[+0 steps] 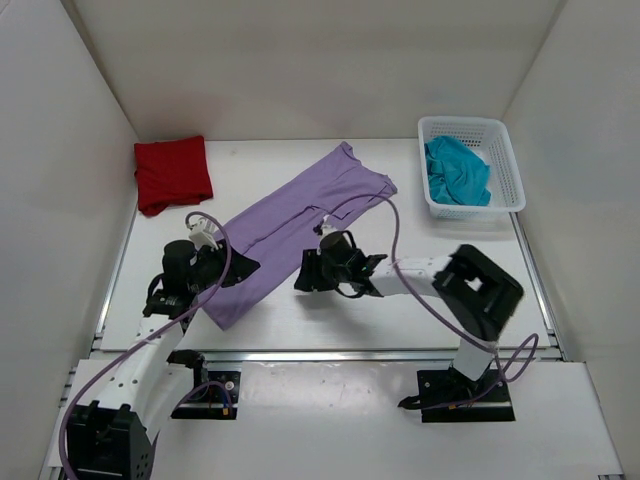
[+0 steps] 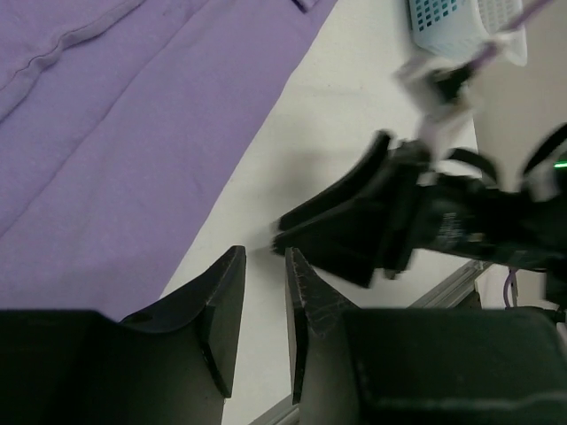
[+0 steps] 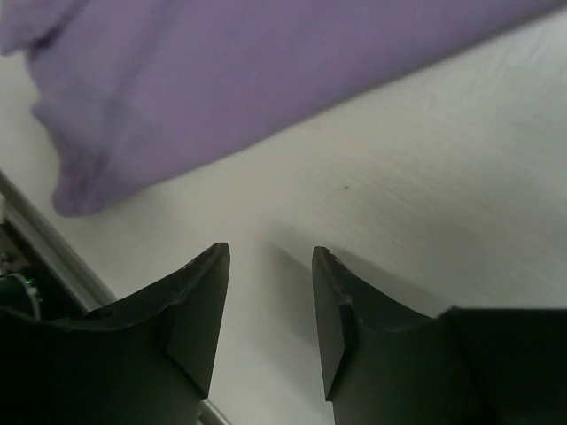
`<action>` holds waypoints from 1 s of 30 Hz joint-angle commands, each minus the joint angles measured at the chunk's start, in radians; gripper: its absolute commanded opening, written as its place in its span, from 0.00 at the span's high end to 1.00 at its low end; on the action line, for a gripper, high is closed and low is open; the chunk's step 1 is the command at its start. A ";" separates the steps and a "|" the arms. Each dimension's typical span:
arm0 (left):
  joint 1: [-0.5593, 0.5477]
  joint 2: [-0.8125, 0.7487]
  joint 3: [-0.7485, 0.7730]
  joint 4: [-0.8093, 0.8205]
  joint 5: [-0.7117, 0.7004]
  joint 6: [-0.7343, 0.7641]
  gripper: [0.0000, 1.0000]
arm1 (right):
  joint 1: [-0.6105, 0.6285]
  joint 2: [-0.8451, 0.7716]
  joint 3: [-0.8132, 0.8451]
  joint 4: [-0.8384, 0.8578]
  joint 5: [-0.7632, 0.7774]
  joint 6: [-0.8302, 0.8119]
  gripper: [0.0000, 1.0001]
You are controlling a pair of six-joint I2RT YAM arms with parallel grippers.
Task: Fold and stack the t-shirts
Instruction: Rotate the tshirt 90 degrees
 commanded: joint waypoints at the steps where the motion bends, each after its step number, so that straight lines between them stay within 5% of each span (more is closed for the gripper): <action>1: -0.007 -0.014 0.030 0.027 0.020 -0.001 0.65 | 0.014 0.084 0.048 0.205 0.010 0.114 0.59; 12: -0.018 0.017 0.014 0.034 -0.006 -0.002 0.65 | -0.017 0.305 0.171 0.120 0.053 0.168 0.68; 14: -0.021 0.023 0.023 0.027 -0.008 -0.001 0.66 | -0.028 0.317 0.174 0.116 0.015 0.154 0.79; 16: -0.025 0.029 0.029 0.021 -0.017 0.005 0.65 | -0.055 0.267 0.127 0.094 -0.001 0.127 0.99; 18: -0.039 0.035 0.032 0.015 -0.026 0.016 0.65 | -0.101 0.190 0.055 0.077 -0.015 0.084 1.00; 26: -0.231 0.127 0.018 0.010 -0.109 0.028 0.64 | -0.485 -0.127 -0.168 -0.285 -0.323 -0.283 1.00; 28: -0.258 0.135 0.015 -0.016 -0.136 0.047 0.63 | -0.539 -0.186 -0.214 -0.293 -0.329 -0.295 0.94; 30: -0.291 0.121 0.001 -0.068 -0.175 0.074 0.57 | -0.575 -0.247 -0.243 -0.308 -0.325 -0.301 0.73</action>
